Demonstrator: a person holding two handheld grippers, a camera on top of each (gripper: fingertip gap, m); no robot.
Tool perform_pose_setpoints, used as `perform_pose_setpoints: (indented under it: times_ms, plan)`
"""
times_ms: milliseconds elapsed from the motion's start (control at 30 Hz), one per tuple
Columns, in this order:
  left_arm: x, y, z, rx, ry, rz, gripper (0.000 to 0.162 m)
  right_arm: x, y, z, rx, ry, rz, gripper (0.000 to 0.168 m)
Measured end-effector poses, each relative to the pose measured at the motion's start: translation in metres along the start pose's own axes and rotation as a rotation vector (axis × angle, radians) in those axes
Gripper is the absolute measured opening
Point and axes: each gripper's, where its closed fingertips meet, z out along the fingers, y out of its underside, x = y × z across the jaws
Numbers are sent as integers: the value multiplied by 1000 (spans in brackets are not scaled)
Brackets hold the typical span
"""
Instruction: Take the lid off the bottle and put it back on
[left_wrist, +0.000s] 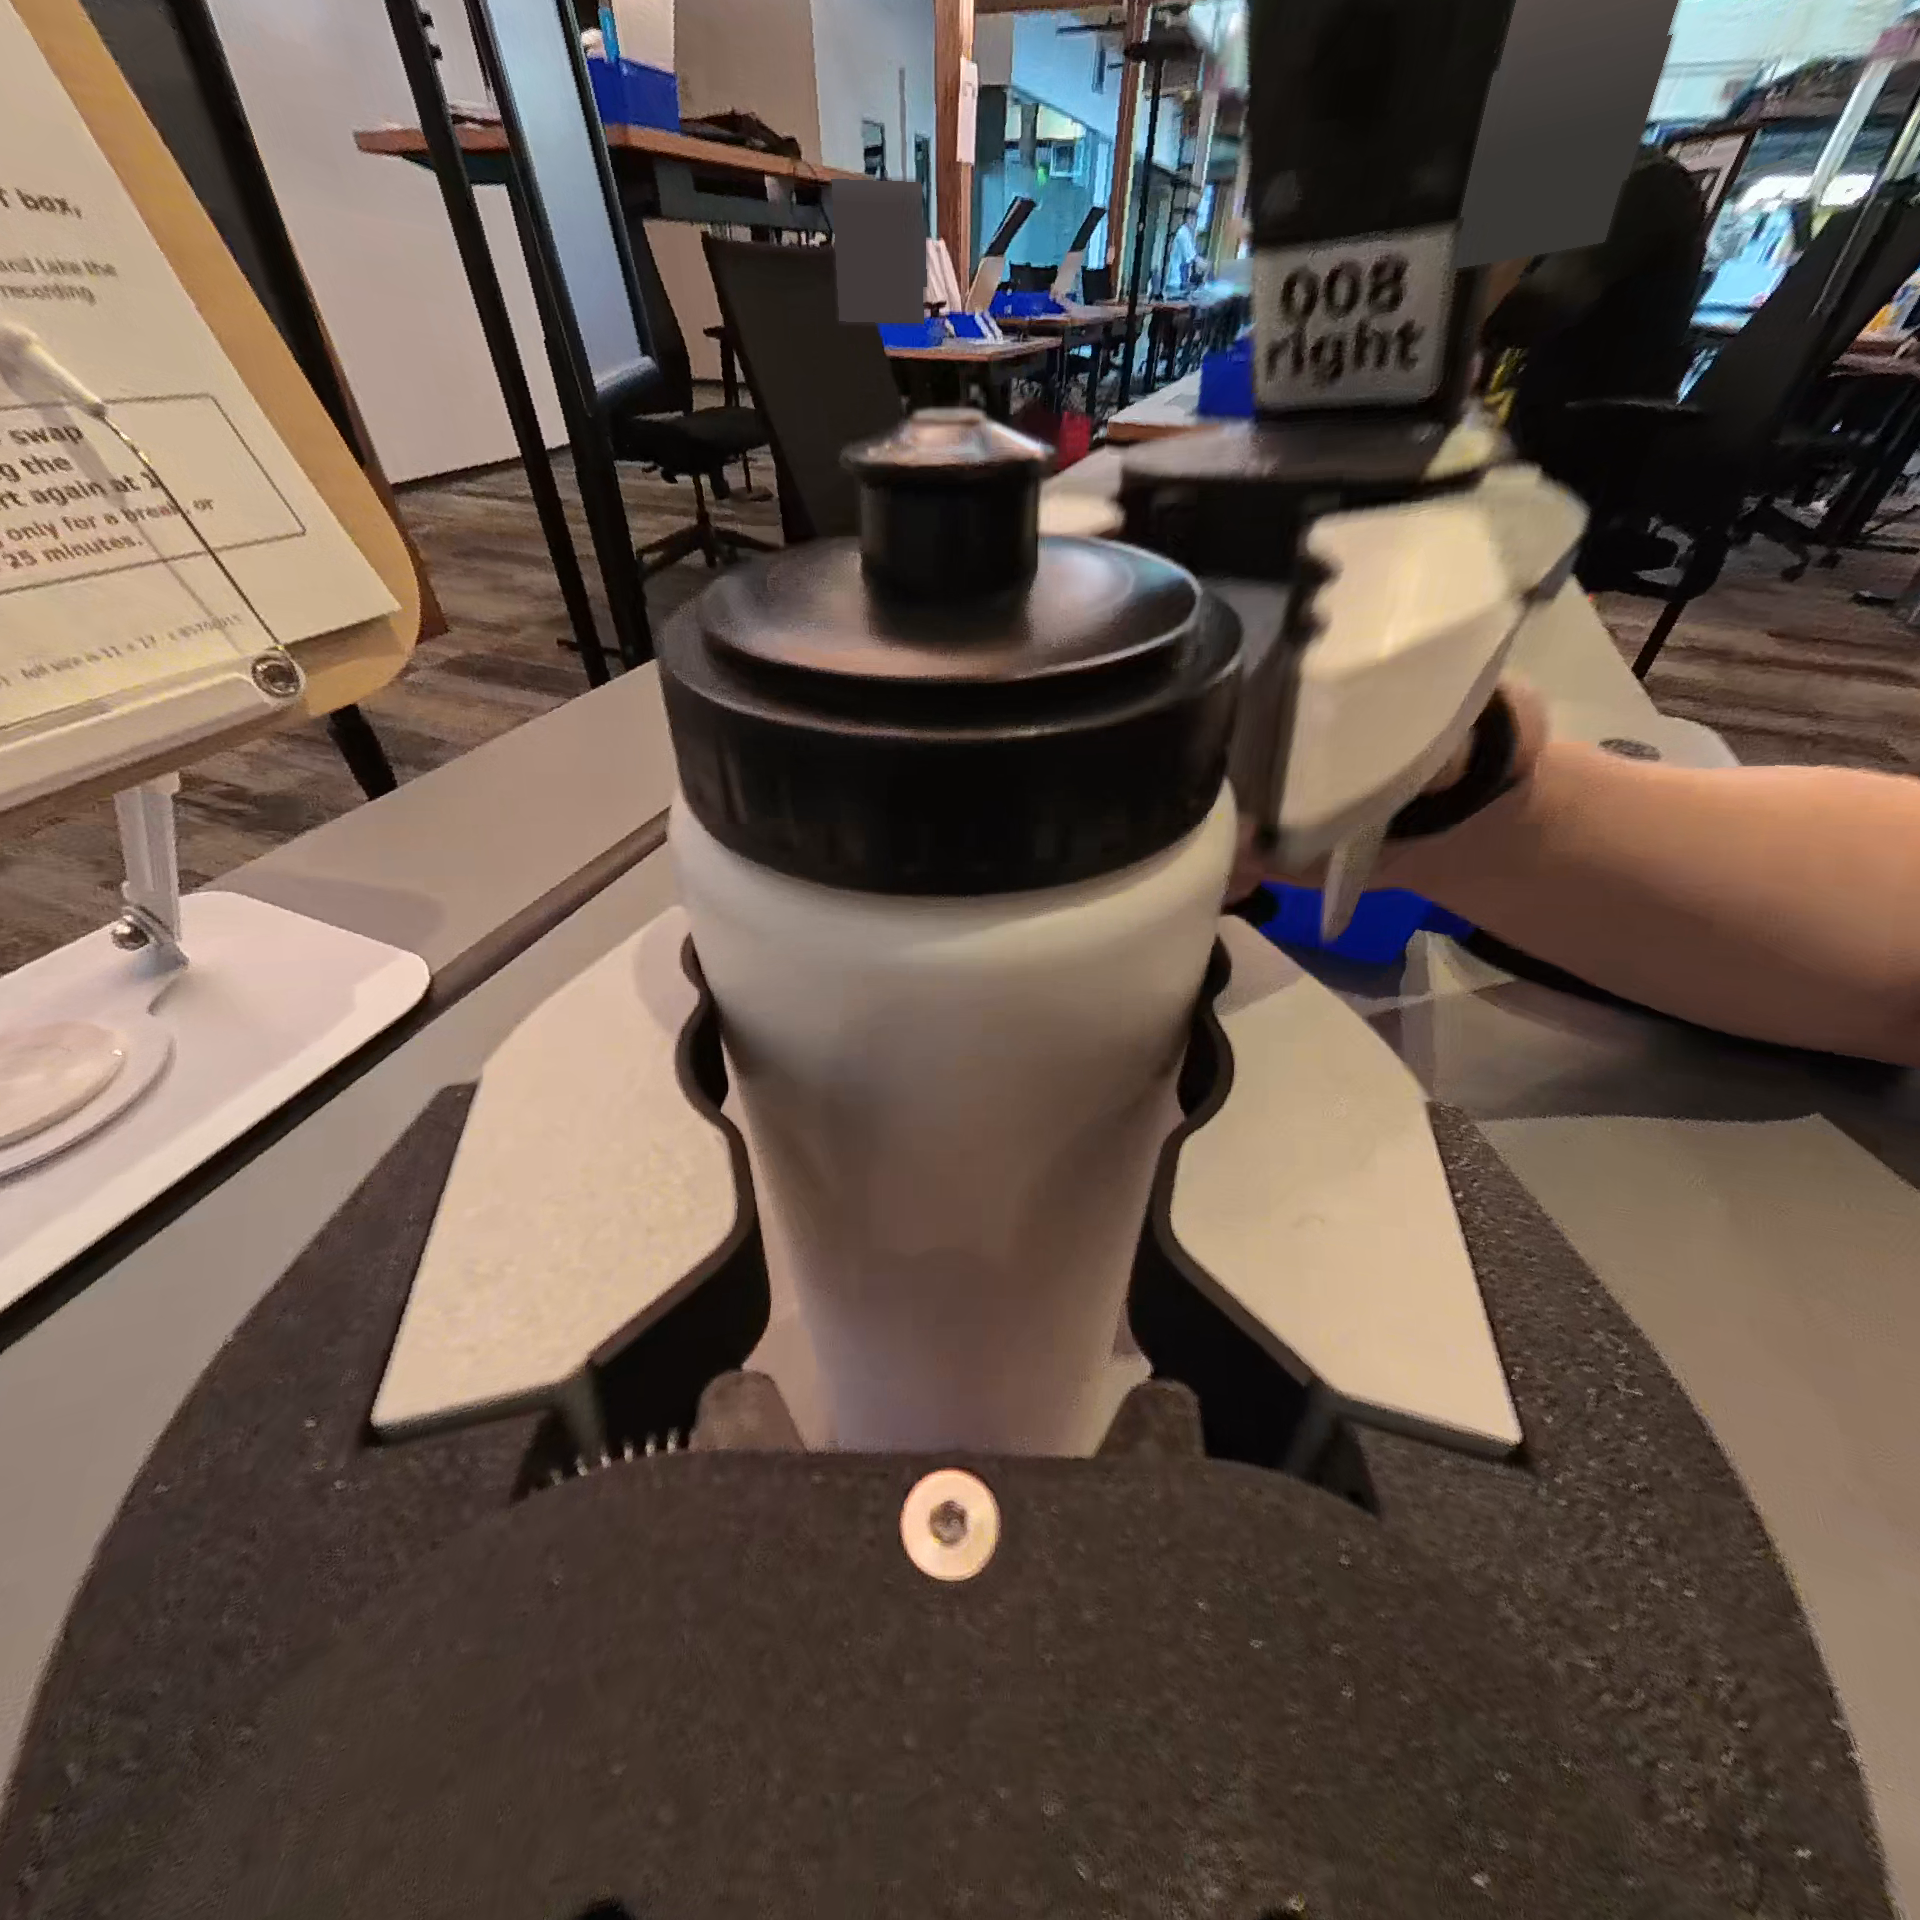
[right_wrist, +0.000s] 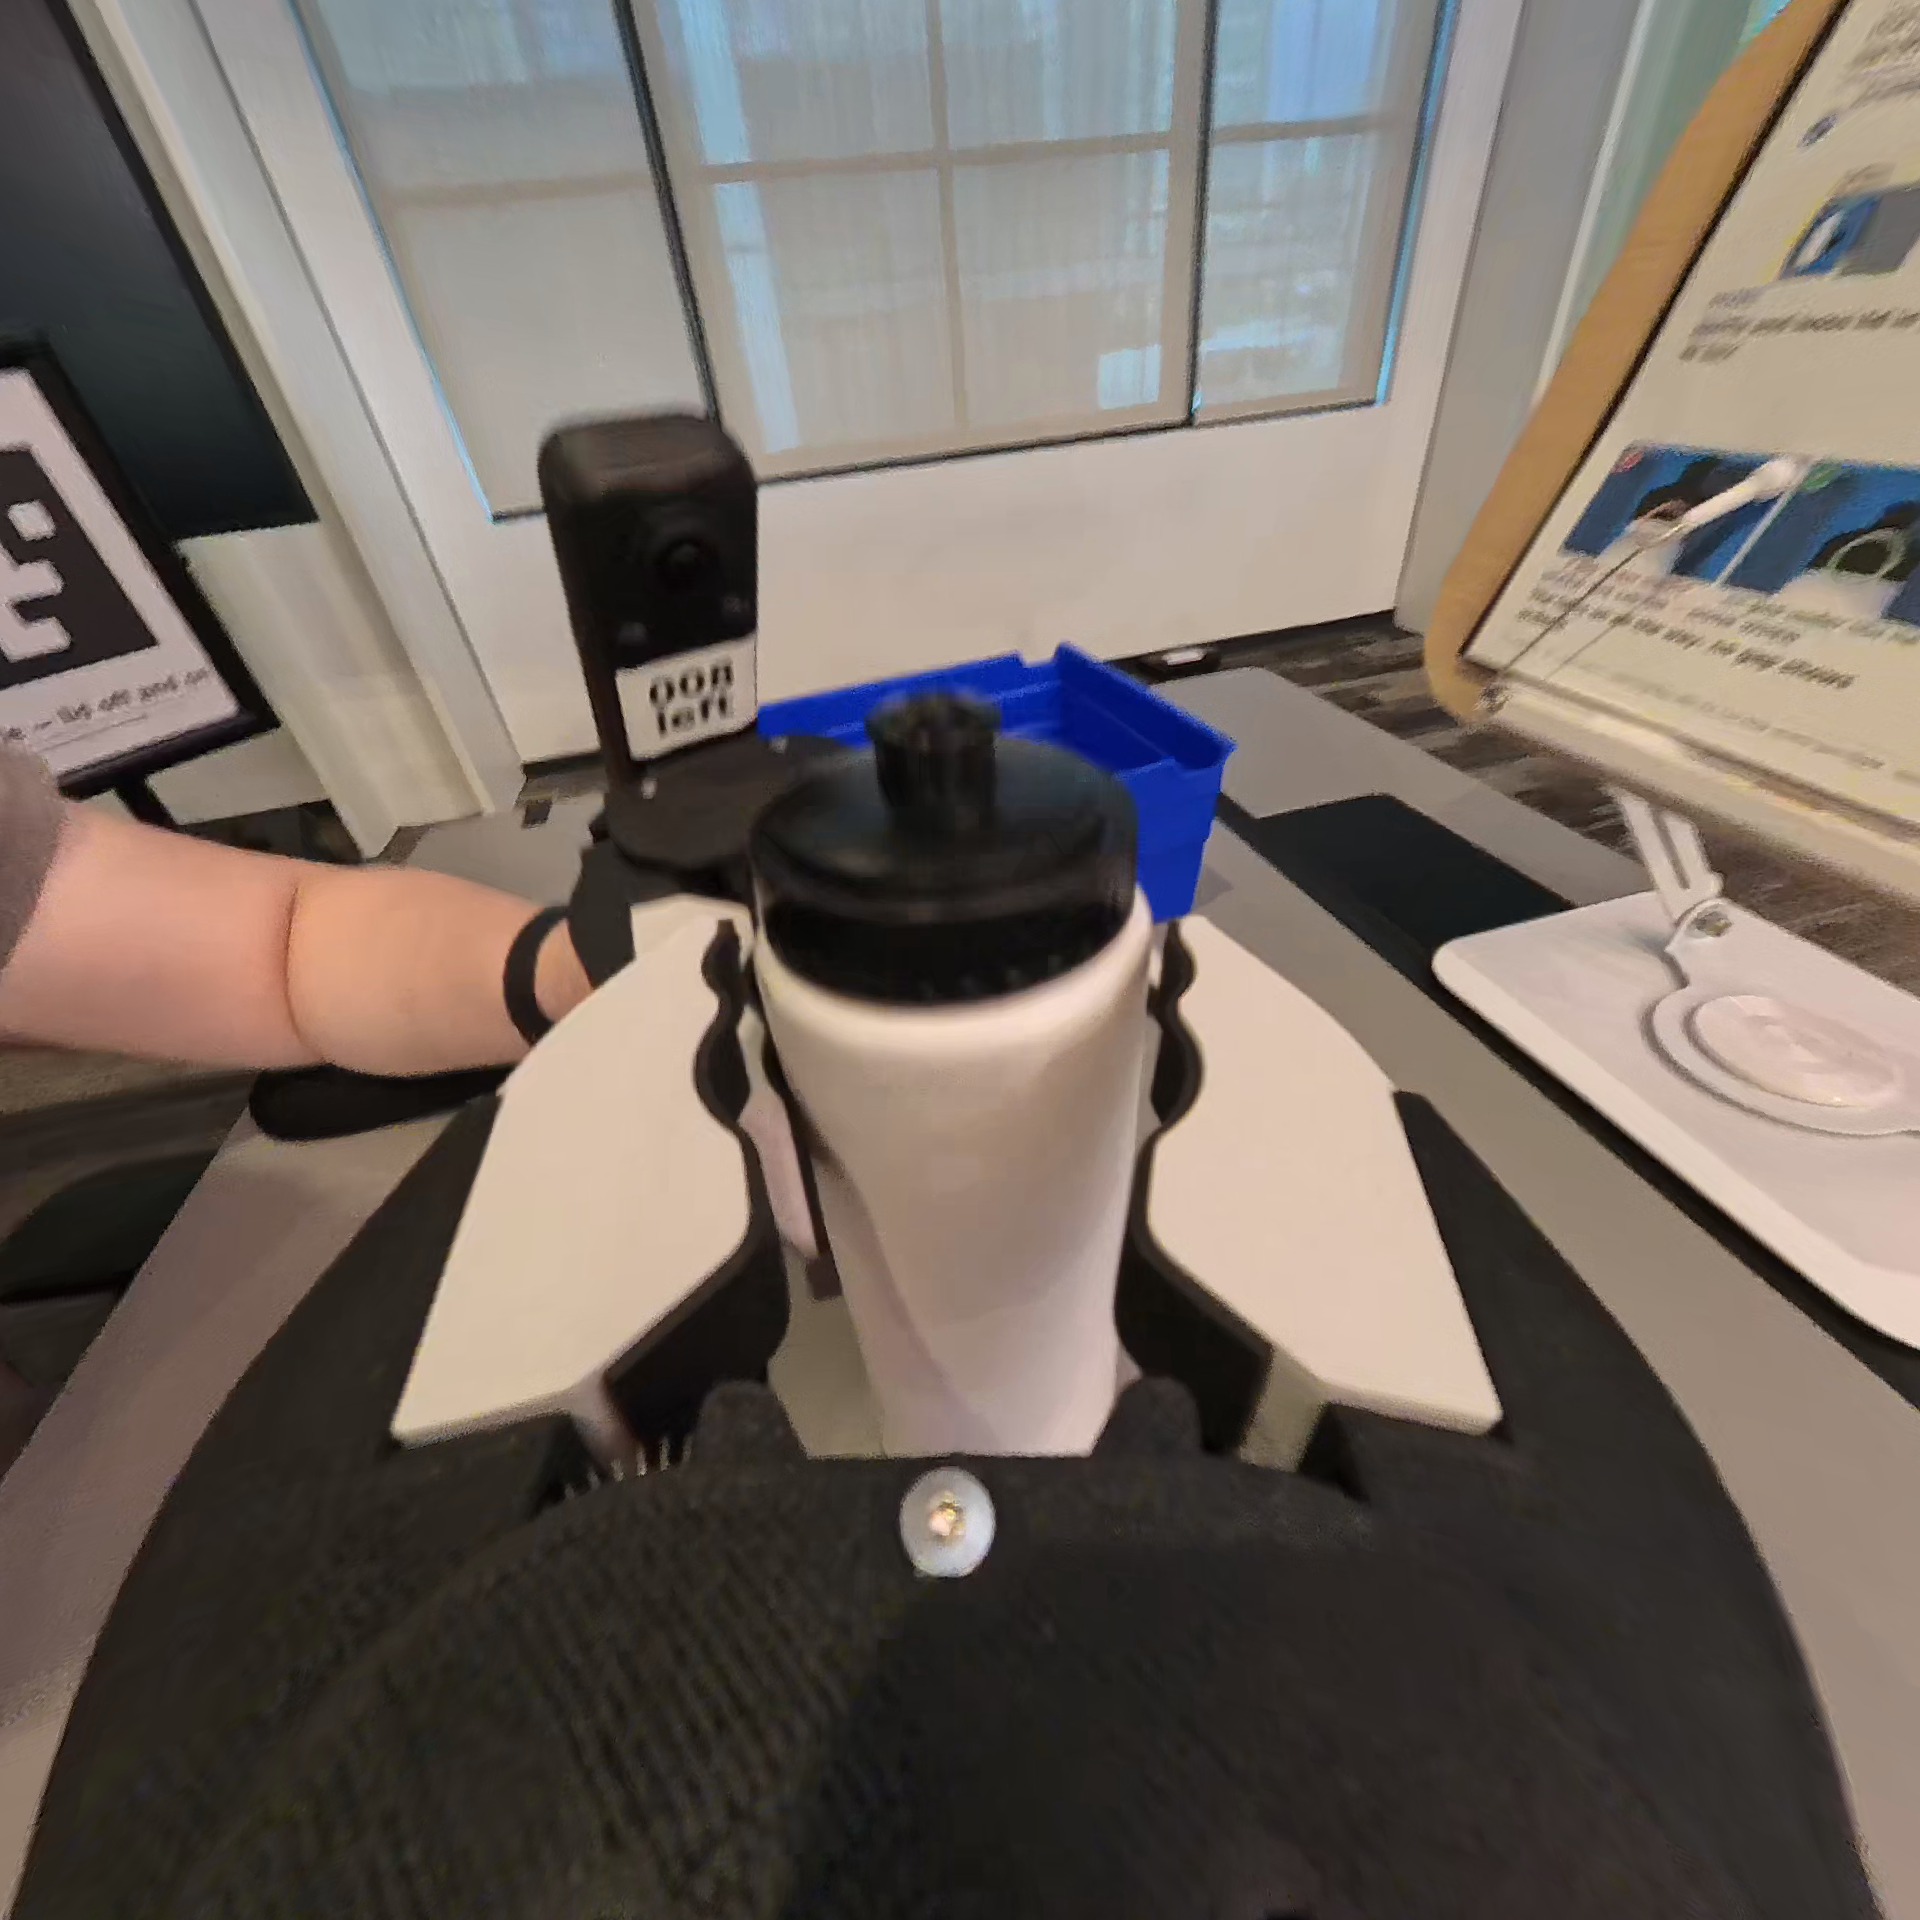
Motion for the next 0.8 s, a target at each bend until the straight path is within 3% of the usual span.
perform_pose_setpoints:
  times_ms: [100,267,333,533,800]
  plan:
    - [-1,2,2,-13,-36,32,87,1,-18,-6,43,86,-8,81]
    - [-1,1,4,2,-88,27,87,-3,-8,2,-81,163,-48,83]
    - [0,2,5,4,-97,25,87,0,-6,3,-81,202,-47,72]
    - [3,2,6,0,-101,25,87,-2,-3,3,-93,135,23,74]
    - [7,3,6,-22,-82,34,86,-4,-2,1,-110,128,-23,74]
